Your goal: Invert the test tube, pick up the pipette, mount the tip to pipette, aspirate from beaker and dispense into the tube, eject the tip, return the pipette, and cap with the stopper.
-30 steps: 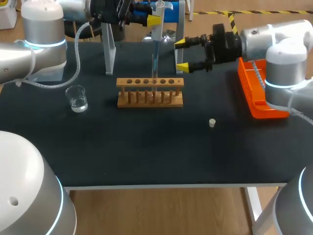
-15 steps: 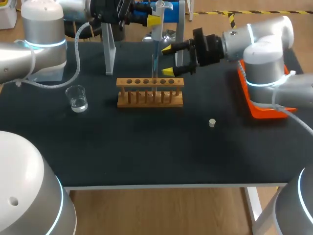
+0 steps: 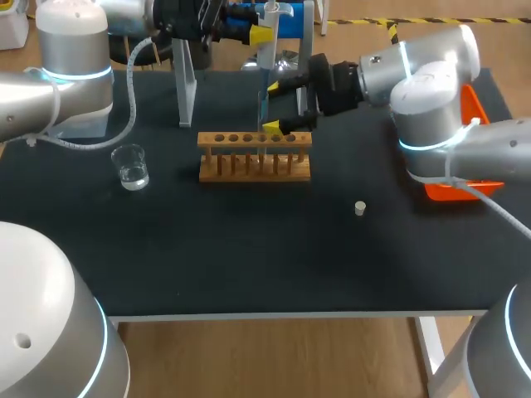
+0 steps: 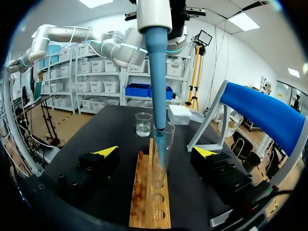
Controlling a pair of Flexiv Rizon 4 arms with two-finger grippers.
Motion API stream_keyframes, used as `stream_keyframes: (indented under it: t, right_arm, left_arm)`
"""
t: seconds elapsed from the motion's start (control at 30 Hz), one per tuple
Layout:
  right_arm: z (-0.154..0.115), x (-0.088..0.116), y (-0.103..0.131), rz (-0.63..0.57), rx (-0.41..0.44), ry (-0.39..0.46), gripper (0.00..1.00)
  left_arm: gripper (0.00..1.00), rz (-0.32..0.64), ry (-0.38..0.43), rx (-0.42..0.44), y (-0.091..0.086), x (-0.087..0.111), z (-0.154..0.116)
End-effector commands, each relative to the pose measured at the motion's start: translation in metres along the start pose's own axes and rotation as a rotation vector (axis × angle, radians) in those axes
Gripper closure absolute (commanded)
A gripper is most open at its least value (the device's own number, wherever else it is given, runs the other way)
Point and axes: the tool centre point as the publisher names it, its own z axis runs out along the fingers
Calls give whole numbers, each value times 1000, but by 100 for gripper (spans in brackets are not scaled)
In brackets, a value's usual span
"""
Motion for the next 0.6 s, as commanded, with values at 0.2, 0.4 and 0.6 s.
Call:
stream_keyframes:
  t: [0.2,0.4,0.6]
  right_arm:
    - [17,-8,-1,41,27,-31,0]
    - [23,-7,-2,43,39,-49,0]
    - [26,-8,-5,49,49,-61,0]
  left_arm:
    - [100,0,0,-2,-1,0,0]
    - [100,0,0,-2,-1,0,0]
    - [100,0,0,-2,-1,0,0]
